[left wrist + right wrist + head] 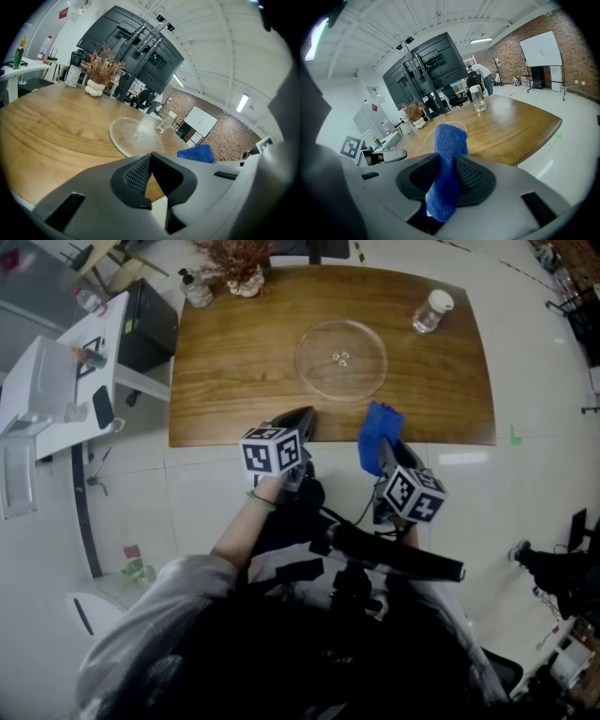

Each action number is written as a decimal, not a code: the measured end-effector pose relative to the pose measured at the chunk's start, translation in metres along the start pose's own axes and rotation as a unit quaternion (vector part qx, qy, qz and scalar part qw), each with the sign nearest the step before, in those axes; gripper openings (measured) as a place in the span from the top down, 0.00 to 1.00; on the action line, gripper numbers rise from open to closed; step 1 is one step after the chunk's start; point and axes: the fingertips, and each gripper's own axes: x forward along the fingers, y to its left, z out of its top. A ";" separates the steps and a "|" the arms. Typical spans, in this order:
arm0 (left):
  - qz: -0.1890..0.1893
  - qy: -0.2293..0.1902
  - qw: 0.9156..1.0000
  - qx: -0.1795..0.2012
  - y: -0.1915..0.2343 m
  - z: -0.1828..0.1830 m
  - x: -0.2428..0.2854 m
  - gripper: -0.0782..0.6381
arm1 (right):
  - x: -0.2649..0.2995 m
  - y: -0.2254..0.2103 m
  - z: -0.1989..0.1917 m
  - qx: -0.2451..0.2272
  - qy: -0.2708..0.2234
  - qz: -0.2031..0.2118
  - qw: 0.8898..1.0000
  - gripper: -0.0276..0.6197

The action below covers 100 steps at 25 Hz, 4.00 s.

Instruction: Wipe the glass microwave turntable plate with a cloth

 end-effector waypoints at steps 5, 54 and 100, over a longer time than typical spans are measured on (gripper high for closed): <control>0.003 0.027 1.000 -0.014 0.024 0.007 0.025 0.89 | 0.016 -0.003 0.010 0.007 0.001 -0.026 1.000 0.77; 0.105 0.094 0.983 -0.119 0.096 0.016 0.087 0.87 | 0.212 0.078 0.126 -0.202 0.086 0.139 0.966 0.77; 0.080 0.102 0.981 -0.143 0.099 0.017 0.088 0.87 | 0.253 0.067 0.113 -0.316 0.146 0.136 0.928 0.77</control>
